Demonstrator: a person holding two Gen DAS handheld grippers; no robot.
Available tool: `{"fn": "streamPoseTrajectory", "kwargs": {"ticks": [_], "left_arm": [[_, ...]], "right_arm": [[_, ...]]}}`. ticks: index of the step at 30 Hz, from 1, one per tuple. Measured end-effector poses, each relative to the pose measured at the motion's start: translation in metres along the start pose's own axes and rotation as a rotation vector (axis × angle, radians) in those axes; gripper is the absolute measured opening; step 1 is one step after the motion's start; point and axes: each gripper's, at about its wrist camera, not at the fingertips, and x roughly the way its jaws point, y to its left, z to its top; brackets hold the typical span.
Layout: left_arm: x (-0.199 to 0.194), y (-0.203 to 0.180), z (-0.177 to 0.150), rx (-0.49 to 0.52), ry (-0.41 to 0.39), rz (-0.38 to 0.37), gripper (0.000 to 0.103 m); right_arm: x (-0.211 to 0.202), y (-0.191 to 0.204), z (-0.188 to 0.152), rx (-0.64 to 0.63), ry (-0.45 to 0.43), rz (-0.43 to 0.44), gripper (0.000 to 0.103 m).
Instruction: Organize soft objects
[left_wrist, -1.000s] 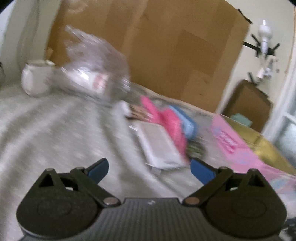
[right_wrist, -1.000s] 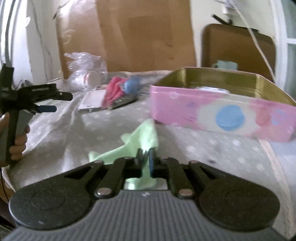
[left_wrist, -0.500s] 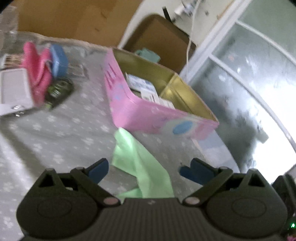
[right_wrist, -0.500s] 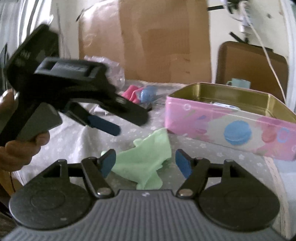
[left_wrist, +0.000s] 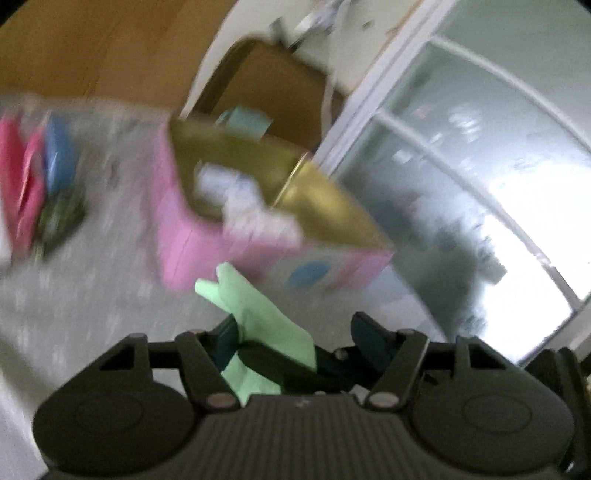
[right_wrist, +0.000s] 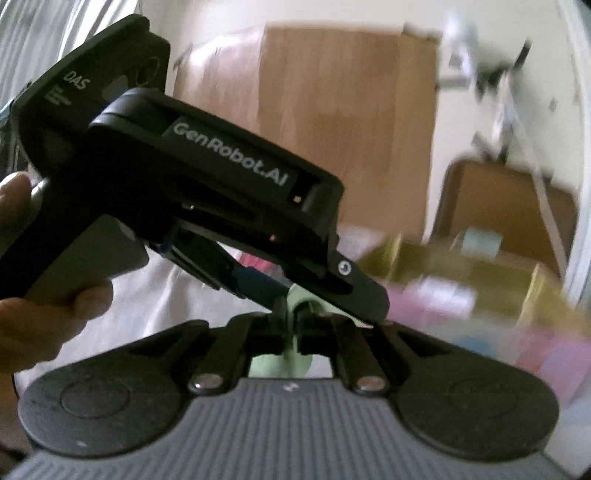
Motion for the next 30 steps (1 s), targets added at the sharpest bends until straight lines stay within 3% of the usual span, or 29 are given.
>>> {"fn": "streamPoseTrajectory", "kwargs": {"ticks": [6,9,11,12,14,16,19,24,26,30], "left_arm": [[0.005,-0.031,0.060,0.133,-0.111,-0.018,0.073],[0.026,-0.030,0.080,0.164,-0.130,-0.001,0.085],[0.049,-0.022,0.088,0.161,-0.127,0.044,0.102],[0.060,-0.017,0.089,0.150,-0.121,0.079,0.102],[0.080,-0.003,0.090,0.122,-0.096,0.160,0.102],[0.089,0.011,0.087,0.070,-0.067,0.215,0.102],[0.069,0.023,0.075,0.021,-0.099,0.181,0.102],[0.008,0.045,0.042,-0.014,-0.203,0.214,0.102],[-0.016,0.061,0.027,-0.039,-0.224,0.269,0.102],[-0.064,0.108,-0.005,-0.127,-0.257,0.472,0.102]], "right_arm": [[0.008,-0.033,0.037,-0.015,-0.148,-0.104,0.008],[0.034,-0.056,0.037,0.017,-0.123,-0.145,0.008],[0.058,-0.075,0.030,0.061,-0.067,-0.173,0.014],[0.068,-0.080,0.026,0.080,-0.030,-0.184,0.020],[0.090,-0.095,0.016,0.134,0.079,-0.192,0.064],[0.092,-0.100,0.008,0.177,0.133,-0.227,0.064],[0.068,-0.101,0.006,0.219,0.079,-0.235,0.064],[0.031,-0.087,0.019,0.235,-0.073,-0.244,0.064],[0.033,-0.082,0.024,0.232,-0.102,-0.206,0.064],[0.056,-0.053,0.036,0.205,-0.081,-0.053,0.063]]}}
